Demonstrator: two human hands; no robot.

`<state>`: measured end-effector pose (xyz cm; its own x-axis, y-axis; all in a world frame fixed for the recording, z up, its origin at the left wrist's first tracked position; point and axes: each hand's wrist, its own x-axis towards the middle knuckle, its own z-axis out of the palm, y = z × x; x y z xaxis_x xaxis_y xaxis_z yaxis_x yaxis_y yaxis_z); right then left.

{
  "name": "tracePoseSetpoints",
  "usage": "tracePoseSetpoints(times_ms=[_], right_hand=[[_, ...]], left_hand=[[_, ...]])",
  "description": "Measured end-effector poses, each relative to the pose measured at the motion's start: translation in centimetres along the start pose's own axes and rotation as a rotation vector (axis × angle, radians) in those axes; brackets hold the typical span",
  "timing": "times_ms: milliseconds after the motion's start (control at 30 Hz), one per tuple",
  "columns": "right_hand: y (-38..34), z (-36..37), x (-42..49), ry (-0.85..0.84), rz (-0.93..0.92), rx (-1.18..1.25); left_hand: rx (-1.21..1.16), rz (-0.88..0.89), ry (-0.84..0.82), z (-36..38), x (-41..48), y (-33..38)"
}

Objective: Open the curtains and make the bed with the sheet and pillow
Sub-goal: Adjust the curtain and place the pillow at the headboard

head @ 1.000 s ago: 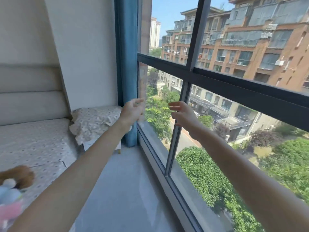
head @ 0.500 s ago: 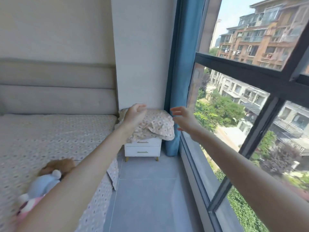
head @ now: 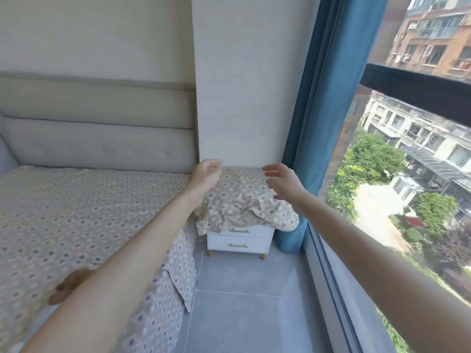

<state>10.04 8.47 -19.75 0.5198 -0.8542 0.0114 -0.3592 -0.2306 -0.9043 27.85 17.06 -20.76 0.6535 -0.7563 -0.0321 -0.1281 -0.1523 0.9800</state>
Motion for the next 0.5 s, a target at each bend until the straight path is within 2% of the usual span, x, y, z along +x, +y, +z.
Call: tracePoseSetpoints(times_ms=[233, 500], right_hand=[[3.1, 5.1, 17.3, -0.093, 0.029, -0.003], [3.3, 9.3, 36.3, -0.226, 0.05, -0.112]], left_hand=[[0.066, -0.033, 0.026, 0.2, 16.3, -4.1], [0.124, -0.113, 0.058, 0.8, 33.5, -5.0]])
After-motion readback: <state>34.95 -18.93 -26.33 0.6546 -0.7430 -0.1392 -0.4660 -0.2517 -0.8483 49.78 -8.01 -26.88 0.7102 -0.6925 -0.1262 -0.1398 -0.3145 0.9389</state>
